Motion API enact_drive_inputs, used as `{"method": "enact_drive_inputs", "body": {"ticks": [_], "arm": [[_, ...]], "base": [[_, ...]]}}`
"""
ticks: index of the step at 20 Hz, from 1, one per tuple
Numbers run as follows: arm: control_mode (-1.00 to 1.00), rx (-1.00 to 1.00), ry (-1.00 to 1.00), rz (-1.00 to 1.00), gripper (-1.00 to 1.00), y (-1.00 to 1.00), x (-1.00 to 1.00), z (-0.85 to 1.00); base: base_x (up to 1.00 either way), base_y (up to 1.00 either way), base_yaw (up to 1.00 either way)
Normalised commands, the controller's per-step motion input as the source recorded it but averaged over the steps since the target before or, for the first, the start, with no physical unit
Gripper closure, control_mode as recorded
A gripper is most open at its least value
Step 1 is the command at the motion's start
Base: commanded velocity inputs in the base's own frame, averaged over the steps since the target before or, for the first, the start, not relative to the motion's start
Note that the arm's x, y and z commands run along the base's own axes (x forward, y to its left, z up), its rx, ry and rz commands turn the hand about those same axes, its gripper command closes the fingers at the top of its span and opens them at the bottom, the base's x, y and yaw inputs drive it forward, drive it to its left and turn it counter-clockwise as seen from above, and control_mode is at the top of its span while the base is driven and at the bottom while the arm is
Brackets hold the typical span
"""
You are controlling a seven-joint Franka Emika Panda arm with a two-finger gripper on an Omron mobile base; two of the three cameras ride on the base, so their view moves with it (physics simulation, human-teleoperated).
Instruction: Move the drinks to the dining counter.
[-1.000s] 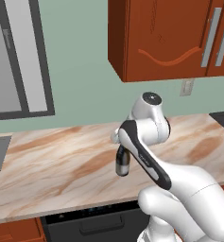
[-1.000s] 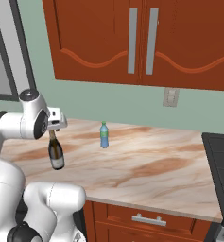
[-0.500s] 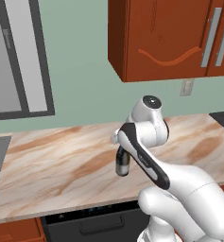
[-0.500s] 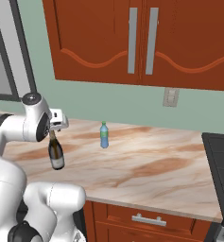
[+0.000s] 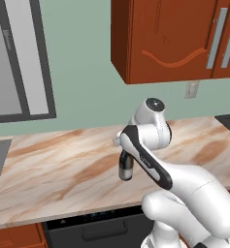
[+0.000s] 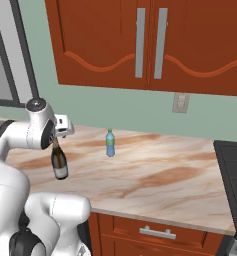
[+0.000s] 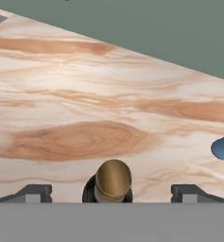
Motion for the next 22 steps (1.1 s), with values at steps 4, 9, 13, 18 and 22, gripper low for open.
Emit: {"method": "enact_drive_inputs", "body": {"ticks": [4, 9, 13, 18, 22], "arm": [[-1.0, 0.02, 0.0, 0.0, -1.0, 0.0, 0.16, -0.05], [-1.0, 0.02, 0.0, 0.0, -1.0, 0.0, 0.15, -0.11], [-1.0, 0.01, 0.0, 0.0, -1.0, 0.07, 0.11, -0.21], [-1.0, 0.0, -0.02, 0.0, 1.0, 0.24, 0.04, -0.28], [-1.0, 0.0, -0.04, 0.0, 1.0, 0.14, 0.0, -0.14]], "base": [[0.0, 0.0, 0.0], [0.0, 0.0, 0.0], [0.0, 0.0, 0.0], [0.0, 0.0, 0.0], [0.0, 0.0, 0.0]]}}
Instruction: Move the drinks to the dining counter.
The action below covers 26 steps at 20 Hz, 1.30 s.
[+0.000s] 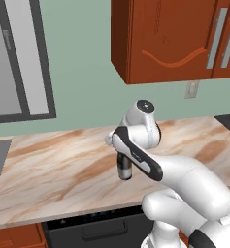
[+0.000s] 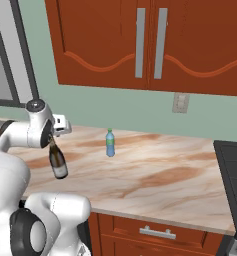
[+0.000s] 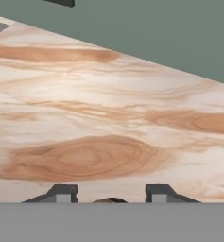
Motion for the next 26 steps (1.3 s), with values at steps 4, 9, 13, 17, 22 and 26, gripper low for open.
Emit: {"method": "enact_drive_inputs", "body": {"ticks": [4, 9, 13, 17, 22, 26], "arm": [[-1.0, 0.01, -0.02, 0.0, 1.0, 0.0, 0.0, -0.09], [-1.0, 0.03, 0.0, 0.0, 1.0, 0.0, 0.0, -0.12], [-1.0, 0.0, -0.05, 0.0, 1.0, 0.0, -0.27, 0.43], [-1.0, -0.03, -0.09, 0.0, 1.0, -0.04, -0.62, 1.0], [-1.0, -0.03, 0.01, -0.01, 1.0, -0.16, -0.64, 1.0], [-1.0, 0.0, 0.01, -0.09, 1.0, -0.39, -0.47, 0.97]], "base": [[0.0, 0.0, 0.0], [0.0, 0.0, 0.0], [0.0, 0.0, 0.0], [0.0, 0.0, 0.0], [0.0, 0.0, 0.0], [0.0, 0.0, 0.0]]}}
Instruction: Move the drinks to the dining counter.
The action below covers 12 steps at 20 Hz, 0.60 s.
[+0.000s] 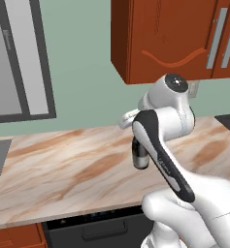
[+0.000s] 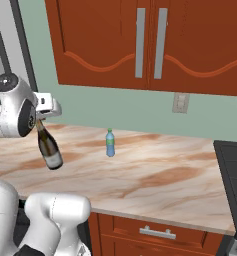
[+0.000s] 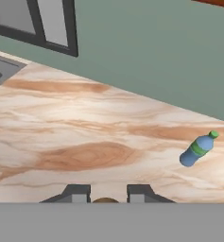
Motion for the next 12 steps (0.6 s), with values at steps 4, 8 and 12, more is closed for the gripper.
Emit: {"method": "enact_drive_inputs", "body": {"ticks": [4, 8, 12], "arm": [[-1.0, 0.0, 0.0, -0.15, 1.0, -0.49, -0.32, 0.7], [-1.0, 0.0, -0.1, -0.21, 1.0, -0.1, -0.35, 0.31], [-1.0, 0.0, -0.12, -0.28, 1.0, -0.15, -0.34, 0.2]], "base": [[0.0, 0.0, 0.0], [0.0, 0.0, 0.0], [0.0, 0.0, 0.0]]}}
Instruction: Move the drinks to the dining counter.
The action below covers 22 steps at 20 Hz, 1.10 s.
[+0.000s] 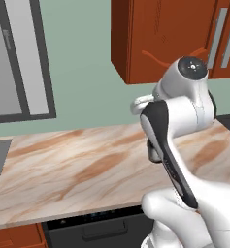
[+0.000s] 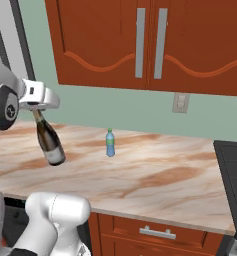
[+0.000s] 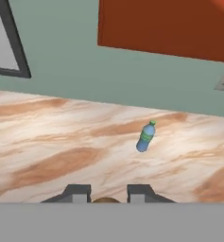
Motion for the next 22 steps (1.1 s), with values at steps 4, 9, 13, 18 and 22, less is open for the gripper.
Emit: {"method": "enact_drive_inputs", "body": {"ticks": [4, 9, 13, 18, 22], "arm": [[-1.0, 0.11, -0.13, -0.3, 1.0, -0.02, -0.54, 0.08], [1.0, 0.0, 0.0, 0.0, 1.0, 0.0, 0.0, 0.0], [1.0, 0.0, 0.0, 0.0, 1.0, 0.0, 0.0, 0.0], [1.0, 0.0, 0.0, 0.0, 1.0, 0.0, 0.0, 0.0], [1.0, 0.0, 0.0, 0.0, 1.0, 0.0, 0.0, 0.0]], "base": [[0.0, 0.0, 0.0], [-0.51, 0.26, 0.12], [0.0, 0.06, 0.92], [0.0, 0.0, 1.0], [0.0, 0.0, 1.0]]}}
